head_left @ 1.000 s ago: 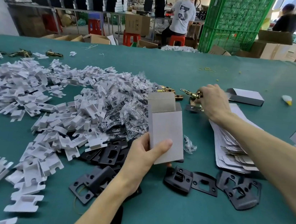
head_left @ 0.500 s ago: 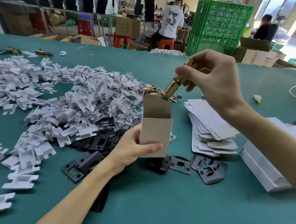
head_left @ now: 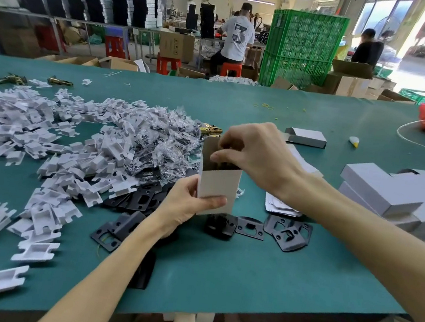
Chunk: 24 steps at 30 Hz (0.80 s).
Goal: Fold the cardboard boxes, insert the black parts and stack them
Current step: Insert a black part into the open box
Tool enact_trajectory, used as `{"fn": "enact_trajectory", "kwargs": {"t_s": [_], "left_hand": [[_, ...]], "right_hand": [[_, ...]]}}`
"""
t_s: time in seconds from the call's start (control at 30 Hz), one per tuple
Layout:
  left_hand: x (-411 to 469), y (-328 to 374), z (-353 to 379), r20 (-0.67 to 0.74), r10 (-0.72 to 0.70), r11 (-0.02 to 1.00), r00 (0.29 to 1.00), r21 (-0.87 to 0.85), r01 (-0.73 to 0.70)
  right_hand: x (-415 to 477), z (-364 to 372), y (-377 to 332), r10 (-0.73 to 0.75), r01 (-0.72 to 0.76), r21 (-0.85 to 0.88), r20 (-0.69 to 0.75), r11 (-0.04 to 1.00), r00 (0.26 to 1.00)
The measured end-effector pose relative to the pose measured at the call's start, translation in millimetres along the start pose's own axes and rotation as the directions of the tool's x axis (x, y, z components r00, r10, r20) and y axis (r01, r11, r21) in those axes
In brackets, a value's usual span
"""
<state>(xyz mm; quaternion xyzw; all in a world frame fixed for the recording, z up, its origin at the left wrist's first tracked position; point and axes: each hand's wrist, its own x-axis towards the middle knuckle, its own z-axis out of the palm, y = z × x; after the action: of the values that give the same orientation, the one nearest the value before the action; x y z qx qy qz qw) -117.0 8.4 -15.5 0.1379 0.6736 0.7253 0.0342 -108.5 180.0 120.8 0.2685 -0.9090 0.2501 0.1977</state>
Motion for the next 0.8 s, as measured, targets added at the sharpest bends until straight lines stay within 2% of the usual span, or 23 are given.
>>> {"fn": "enact_trajectory", "kwargs": {"t_s": [0.13, 0.2, 0.27, 0.37, 0.47, 0.5, 0.57, 0.63, 0.73, 0.8], "left_hand": [[2.4, 16.8, -4.8, 0.039, -0.002, 0.996, 0.999, 0.091, -0.002], [-3.2, 21.4, -4.4, 0.048, -0.029, 0.996, 0.998, 0.08, 0.026], [-11.9, 21.4, -2.1, 0.033, -0.045, 0.999, 0.998, -0.009, 0.046], [-23.6, 18.9, 3.4, -0.033, -0.087, 0.979, 0.996, -0.185, 0.079], [-32.2, 18.2, 8.6, -0.062, -0.141, 0.934, 0.988, -0.34, 0.112], [-35.1, 18.8, 10.7, -0.064, -0.151, 0.915, 0.986, -0.387, 0.115], [-41.7, 19.8, 14.7, -0.082, -0.174, 0.862, 0.981, -0.494, 0.112], [-47.8, 18.9, 18.0, -0.11, -0.196, 0.813, 0.974, -0.574, 0.099], [-56.8, 12.0, 21.8, -0.13, -0.215, 0.792, 0.968, -0.603, 0.095], [-62.3, 8.9, 23.3, -0.137, -0.24, 0.743, 0.961, -0.663, 0.091]], "right_hand": [[-2.0, 3.1, -7.9, -0.037, 0.037, -0.067, -0.001, 0.997, 0.999], [-3.6, 1.5, -10.1, -0.048, 0.047, -0.088, -0.013, 0.995, 0.999], [-8.4, -0.6, -11.7, -0.071, 0.068, -0.042, -0.064, 0.997, 0.995], [-21.1, -2.4, -10.9, -0.076, 0.09, 0.057, -0.218, 0.994, 0.973], [-38.1, 5.4, -3.8, 0.04, 0.014, 0.162, -0.325, 0.987, 0.945], [-44.2, 11.2, 0.6, 0.104, -0.043, 0.202, -0.302, 0.978, 0.948], [-56.9, 27.6, 10.5, 0.23, -0.19, 0.238, -0.151, 0.952, 0.961], [-69.9, 46.7, 20.0, 0.287, -0.288, 0.162, 0.026, 0.944, 0.957], [-88.2, 68.5, 28.6, 0.284, -0.29, 0.017, 0.16, 0.957, 0.945], [-95.7, 74.1, 31.4, 0.284, -0.283, -0.034, 0.211, 0.958, 0.935]]}}
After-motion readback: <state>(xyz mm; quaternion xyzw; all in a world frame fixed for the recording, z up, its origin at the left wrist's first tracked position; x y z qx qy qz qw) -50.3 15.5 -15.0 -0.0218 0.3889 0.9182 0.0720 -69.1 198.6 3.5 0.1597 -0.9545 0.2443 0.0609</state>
